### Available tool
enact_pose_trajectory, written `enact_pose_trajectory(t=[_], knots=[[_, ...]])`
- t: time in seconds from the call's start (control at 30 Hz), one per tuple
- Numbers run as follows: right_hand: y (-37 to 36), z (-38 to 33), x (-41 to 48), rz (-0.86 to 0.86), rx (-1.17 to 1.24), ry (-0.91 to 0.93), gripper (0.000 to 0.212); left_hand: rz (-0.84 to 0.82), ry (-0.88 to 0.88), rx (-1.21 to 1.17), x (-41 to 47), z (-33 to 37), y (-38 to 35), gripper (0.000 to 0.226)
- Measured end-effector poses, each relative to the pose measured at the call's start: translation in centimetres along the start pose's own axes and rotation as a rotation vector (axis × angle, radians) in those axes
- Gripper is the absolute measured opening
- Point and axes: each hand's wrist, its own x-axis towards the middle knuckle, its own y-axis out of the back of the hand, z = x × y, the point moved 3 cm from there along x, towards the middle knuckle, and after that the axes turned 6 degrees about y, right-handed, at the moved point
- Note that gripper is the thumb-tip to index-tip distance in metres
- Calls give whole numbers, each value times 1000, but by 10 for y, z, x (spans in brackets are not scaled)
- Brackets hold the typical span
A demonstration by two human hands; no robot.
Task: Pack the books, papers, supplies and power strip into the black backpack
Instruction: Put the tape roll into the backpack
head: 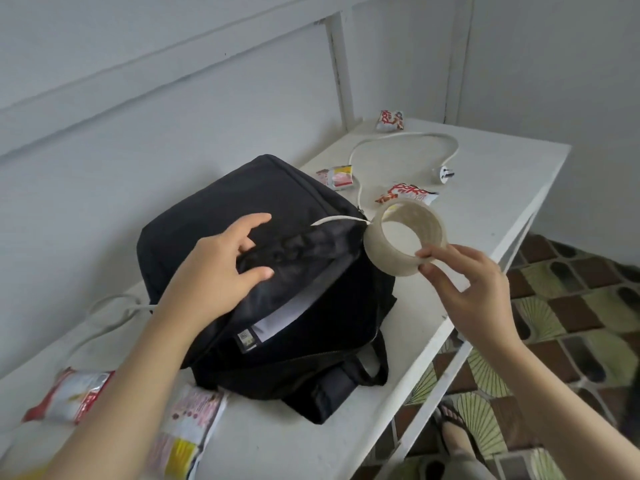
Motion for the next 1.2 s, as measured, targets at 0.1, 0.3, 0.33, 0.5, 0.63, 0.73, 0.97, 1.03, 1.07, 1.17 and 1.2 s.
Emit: enact_pose_trajectory(t=[0.1, 0.3, 0.33, 0.5, 0.63, 0.73, 0.97, 1.03, 1.07, 1.17, 1.2], knots=[[-6, -8, -5, -29, -38, 82, 17, 75, -102, 110, 1, 2, 0, 74], [-20, -11, 0, -104, -157, 113, 15, 324, -688, 373, -28, 25, -25, 38], [-21, -12, 2, -118, -172, 115, 15, 321, -729, 406, -34, 26, -32, 32], [-28, -14, 9, -161, -224, 133, 14, 182, -462, 672, -38, 10, -55, 59], [-33, -16, 9, -164, -219, 168, 13, 37, -253, 759, -25, -7, -61, 91], [-35, -19, 7, -136, -199, 180, 15, -42, -165, 680, -19, -13, -56, 95], [-32, -27, -1, -130, -120, 259, 18, 37, -159, 314, -7, -16, -8, 75], [-35, -32, -3, -149, -109, 289, 20, 76, -157, 289, -3, -15, 7, 75], [-38, -34, -4, -165, -101, 296, 21, 95, -164, 281, -1, -13, 14, 76], [-49, -38, -6, -227, -117, 307, 23, 151, -202, 284, 3, -9, 29, 76], [-54, -38, -8, -250, -133, 306, 24, 179, -220, 299, 2, -8, 33, 74]])
